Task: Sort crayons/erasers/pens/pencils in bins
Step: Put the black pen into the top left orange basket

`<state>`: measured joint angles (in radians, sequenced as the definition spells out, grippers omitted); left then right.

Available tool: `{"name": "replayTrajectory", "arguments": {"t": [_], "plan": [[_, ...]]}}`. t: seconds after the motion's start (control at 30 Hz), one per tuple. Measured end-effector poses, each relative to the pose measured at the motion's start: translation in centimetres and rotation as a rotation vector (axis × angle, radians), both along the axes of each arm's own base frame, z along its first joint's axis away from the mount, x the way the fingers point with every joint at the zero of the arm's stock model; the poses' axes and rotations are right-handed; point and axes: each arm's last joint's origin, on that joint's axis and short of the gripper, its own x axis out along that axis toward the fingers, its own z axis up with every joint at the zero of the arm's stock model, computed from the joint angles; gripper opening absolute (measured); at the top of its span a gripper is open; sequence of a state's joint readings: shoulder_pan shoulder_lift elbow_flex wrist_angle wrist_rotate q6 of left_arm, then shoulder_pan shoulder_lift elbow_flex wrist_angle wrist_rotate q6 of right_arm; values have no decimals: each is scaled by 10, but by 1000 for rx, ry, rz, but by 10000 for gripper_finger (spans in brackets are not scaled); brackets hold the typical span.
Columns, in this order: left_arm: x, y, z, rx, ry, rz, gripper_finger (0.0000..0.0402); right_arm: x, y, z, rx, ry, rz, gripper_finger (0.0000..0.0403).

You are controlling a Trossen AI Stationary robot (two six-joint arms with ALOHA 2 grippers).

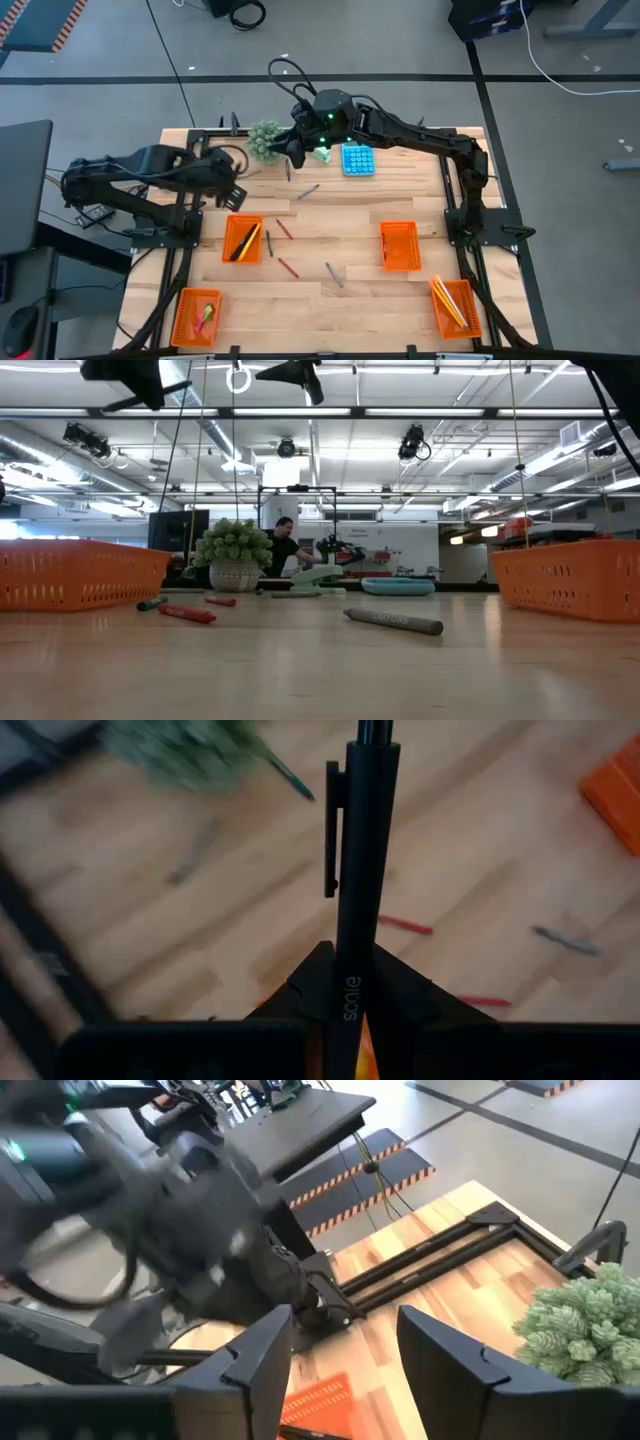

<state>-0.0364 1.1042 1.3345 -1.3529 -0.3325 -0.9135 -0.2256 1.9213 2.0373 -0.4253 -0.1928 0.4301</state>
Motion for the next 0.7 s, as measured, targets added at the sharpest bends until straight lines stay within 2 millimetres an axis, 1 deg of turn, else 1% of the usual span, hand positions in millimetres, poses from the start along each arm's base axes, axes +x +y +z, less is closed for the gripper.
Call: {"name": "replayTrajectory", "arguments": {"t": [0.07,0.2,0.3,0.37,0.53,0.6,0.7], "plan": [[9,-2,-17,-54,-6,-24,46,0,0,0,3,1,7,188],[22,-6,-59,-156,3,-52,44,0,2,0,19,2,56,188],[26,-8,-87,-216,2,-49,45,-1,4,-3,54,31,123,188],[27,-11,-102,-240,-1,-47,47,-6,6,-6,85,79,186,188],[25,-20,-132,-266,6,-42,46,-21,12,-11,84,216,284,188],[24,-25,-141,-273,6,-41,45,-31,14,-10,67,270,301,188],[21,-29,-150,-279,14,-30,45,-43,17,-5,26,304,316,188]]}}
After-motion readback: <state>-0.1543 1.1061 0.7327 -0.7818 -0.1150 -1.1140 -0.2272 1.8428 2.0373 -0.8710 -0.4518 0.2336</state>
